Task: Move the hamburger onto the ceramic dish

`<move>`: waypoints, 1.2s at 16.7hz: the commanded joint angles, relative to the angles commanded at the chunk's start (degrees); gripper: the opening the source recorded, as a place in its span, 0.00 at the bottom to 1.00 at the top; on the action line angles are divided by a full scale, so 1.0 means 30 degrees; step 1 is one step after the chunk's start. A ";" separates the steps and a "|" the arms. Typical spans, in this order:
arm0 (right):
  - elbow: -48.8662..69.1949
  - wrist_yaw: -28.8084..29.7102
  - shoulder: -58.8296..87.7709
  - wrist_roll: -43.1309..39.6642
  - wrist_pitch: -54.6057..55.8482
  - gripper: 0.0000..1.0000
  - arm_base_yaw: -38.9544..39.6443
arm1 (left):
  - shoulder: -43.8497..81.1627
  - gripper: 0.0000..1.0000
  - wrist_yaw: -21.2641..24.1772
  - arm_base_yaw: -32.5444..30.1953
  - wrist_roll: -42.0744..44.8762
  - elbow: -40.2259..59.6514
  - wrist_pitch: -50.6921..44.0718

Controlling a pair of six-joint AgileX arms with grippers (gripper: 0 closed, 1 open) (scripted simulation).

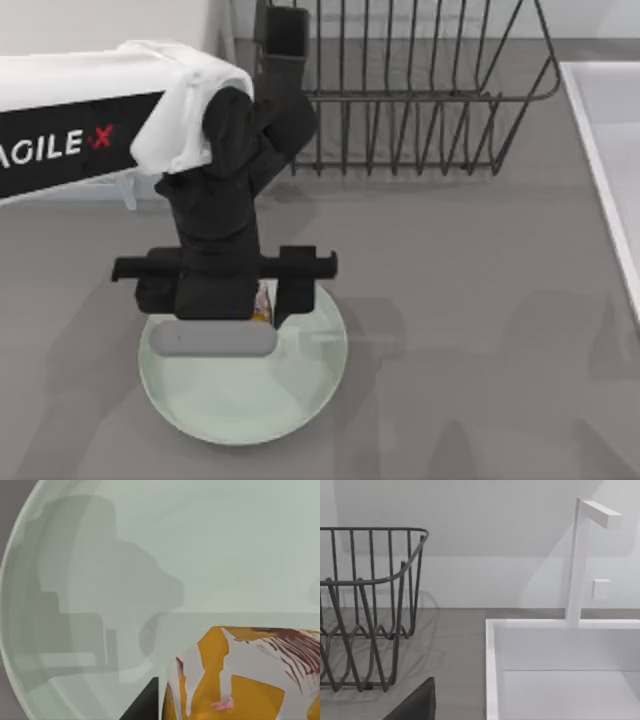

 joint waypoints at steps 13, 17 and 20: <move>0.0000 0.0000 0.0000 0.0000 0.0000 1.00 0.0000 | 0.0661 0.38 0.0011 -0.0022 -0.0109 -0.1211 0.1891; 0.0000 0.0000 0.0000 0.0000 0.0000 1.00 0.0000 | 0.0661 0.68 0.0011 -0.0022 -0.0109 -0.1211 0.1891; 0.0000 0.0000 0.0000 0.0000 0.0000 1.00 0.0000 | 0.0661 0.90 0.0011 -0.0022 -0.0109 -0.1211 0.1891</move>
